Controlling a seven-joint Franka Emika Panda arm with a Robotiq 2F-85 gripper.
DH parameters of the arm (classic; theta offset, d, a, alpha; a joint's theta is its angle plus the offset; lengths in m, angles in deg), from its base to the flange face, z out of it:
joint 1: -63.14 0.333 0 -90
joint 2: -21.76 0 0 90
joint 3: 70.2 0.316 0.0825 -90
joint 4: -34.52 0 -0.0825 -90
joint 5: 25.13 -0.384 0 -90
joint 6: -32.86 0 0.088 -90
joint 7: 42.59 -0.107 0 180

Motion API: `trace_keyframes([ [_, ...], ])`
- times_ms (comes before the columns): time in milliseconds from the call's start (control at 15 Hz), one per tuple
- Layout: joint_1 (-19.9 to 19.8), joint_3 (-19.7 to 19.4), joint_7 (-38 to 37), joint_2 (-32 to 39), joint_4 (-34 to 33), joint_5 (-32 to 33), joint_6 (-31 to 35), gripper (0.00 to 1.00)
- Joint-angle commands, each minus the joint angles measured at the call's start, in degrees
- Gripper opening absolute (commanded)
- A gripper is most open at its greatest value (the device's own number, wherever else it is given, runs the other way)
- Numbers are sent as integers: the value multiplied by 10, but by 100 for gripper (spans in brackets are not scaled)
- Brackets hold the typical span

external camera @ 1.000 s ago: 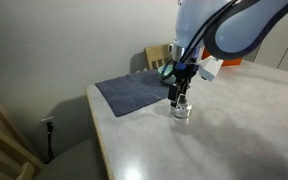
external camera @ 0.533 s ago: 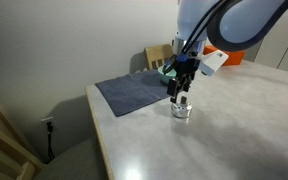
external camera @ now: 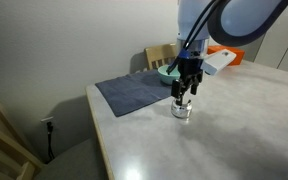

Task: Take the lid off the bottle

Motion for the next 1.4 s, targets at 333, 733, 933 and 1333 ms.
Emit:
trace_keyframes([
  [333, -5, 3, 7, -4, 3, -5, 18, 100],
  [733, -10, 2, -4, -7, 3, -23, 27, 100],
  [933, -14, 3, -4, -6, 1, -36, 23, 100],
  [1333, -21, 3, -2, -3, -4, -55, 10, 100],
])
